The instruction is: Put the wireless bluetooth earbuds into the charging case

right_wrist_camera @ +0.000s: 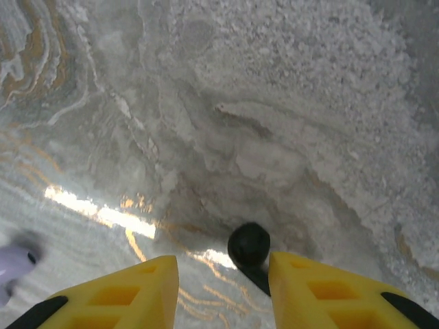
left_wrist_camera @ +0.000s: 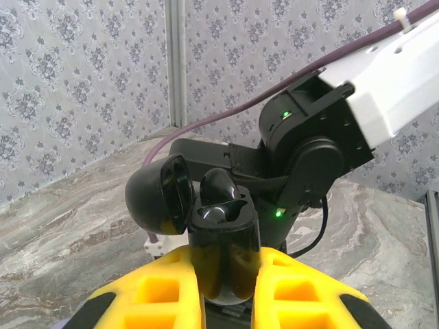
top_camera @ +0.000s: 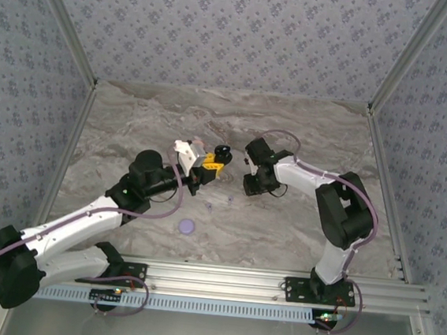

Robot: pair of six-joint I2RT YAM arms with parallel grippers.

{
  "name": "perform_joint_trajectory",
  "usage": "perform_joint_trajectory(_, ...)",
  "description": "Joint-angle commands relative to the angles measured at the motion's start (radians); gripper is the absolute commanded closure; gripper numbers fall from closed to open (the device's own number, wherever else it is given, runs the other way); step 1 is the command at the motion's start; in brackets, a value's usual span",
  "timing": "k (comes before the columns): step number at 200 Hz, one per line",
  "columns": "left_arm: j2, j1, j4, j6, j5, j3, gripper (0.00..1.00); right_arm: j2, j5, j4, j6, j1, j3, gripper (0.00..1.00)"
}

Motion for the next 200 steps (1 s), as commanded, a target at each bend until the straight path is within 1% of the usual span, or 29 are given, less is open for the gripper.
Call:
perform_joint_trajectory(1, -0.028, -0.009, 0.005, 0.014, -0.008, 0.003, 0.98, 0.034, 0.058, -0.008, -0.022, 0.004, 0.038, 0.61)
perform_joint_trajectory(53, -0.032, -0.008, 0.001, 0.015, -0.011, 0.005, 0.98, 0.077, 0.065, -0.012, -0.028, 0.008, 0.038, 0.66)
perform_joint_trajectory(87, -0.031, -0.008, -0.003, 0.017, -0.013, 0.007, 0.98, 0.093, 0.066, -0.015, -0.028, 0.009, 0.038, 0.72)
perform_joint_trajectory(104, -0.032, -0.009, -0.006, 0.016, -0.013, 0.009, 0.98, 0.081, 0.059, -0.015, -0.028, 0.005, 0.037, 0.77)
perform_joint_trajectory(121, -0.031, -0.008, -0.007, 0.014, -0.013, 0.008, 0.98, 0.041, 0.04, -0.005, -0.019, -0.005, 0.03, 0.79)
perform_joint_trajectory(134, -0.033, -0.009, 0.0, 0.009, -0.012, 0.004, 0.98, -0.019, -0.005, 0.011, -0.008, -0.02, 0.01, 0.8)
perform_joint_trajectory(153, -0.03, -0.009, 0.034, -0.006, -0.01, -0.004, 0.98, -0.15, -0.121, 0.06, 0.028, -0.064, -0.038, 0.8)
perform_joint_trajectory(170, -0.022, -0.009, 0.07, -0.023, -0.005, -0.011, 0.98, -0.297, -0.261, 0.134, 0.107, -0.114, -0.089, 0.8)
perform_joint_trajectory(181, -0.014, -0.009, 0.09, -0.026, -0.001, -0.008, 0.98, -0.419, -0.346, 0.205, 0.184, -0.142, -0.121, 0.8)
perform_joint_trajectory(200, 0.004, -0.009, 0.128, -0.025, 0.005, 0.003, 0.99, -0.578, -0.416, 0.313, 0.304, -0.166, -0.149, 0.79)
